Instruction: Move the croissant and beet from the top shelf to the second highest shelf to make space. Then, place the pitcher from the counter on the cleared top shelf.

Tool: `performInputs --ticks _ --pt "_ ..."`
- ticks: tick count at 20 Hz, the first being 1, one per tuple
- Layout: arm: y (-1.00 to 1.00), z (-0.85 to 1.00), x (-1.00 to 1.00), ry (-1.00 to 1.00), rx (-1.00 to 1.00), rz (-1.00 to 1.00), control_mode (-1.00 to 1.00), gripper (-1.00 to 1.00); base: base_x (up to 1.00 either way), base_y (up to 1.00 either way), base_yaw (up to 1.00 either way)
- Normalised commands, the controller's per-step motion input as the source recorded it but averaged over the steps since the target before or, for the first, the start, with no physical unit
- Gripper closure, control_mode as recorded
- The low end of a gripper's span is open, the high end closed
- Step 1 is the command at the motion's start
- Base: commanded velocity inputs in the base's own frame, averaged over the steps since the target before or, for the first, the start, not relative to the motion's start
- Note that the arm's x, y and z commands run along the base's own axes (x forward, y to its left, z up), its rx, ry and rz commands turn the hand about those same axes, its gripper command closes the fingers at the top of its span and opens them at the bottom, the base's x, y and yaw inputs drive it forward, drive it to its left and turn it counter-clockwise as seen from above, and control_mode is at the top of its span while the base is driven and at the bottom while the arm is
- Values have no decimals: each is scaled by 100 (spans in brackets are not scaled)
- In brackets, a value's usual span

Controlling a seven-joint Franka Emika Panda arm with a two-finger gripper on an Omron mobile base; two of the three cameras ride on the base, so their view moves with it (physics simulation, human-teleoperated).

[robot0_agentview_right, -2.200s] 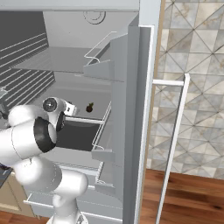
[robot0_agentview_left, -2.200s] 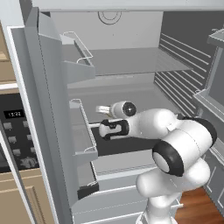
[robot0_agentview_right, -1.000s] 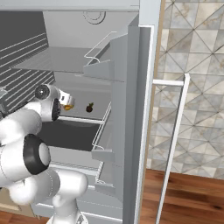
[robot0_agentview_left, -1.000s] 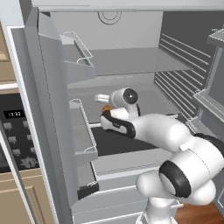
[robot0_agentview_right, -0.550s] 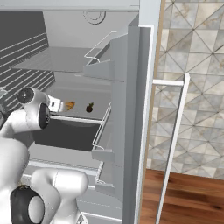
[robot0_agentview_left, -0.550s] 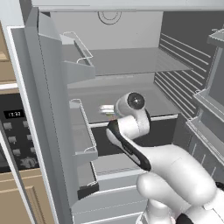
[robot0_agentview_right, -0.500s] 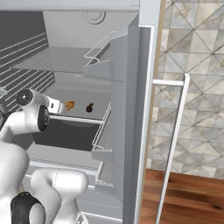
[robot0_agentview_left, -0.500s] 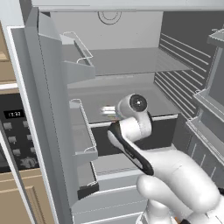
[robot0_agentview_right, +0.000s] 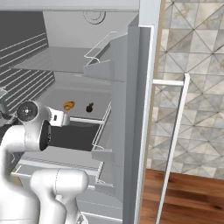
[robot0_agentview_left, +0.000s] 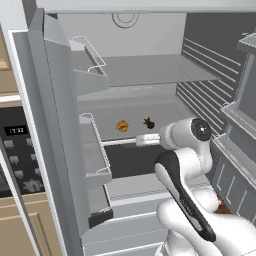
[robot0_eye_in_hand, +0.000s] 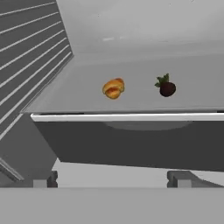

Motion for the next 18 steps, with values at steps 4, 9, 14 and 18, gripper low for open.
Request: performInputs --ticks 4,9,14,18 --pt "-27 49 -64 4 0 0 -100 -100 0 0 0" --pt "-15 26 -46 4 -3 0 -100 -100 0 0 0" --pt "-34 0 -23 0 -1 -8 -100 -100 0 0 0" --pt "-5 0 0 0 0 -6 -100 -100 0 0 0"
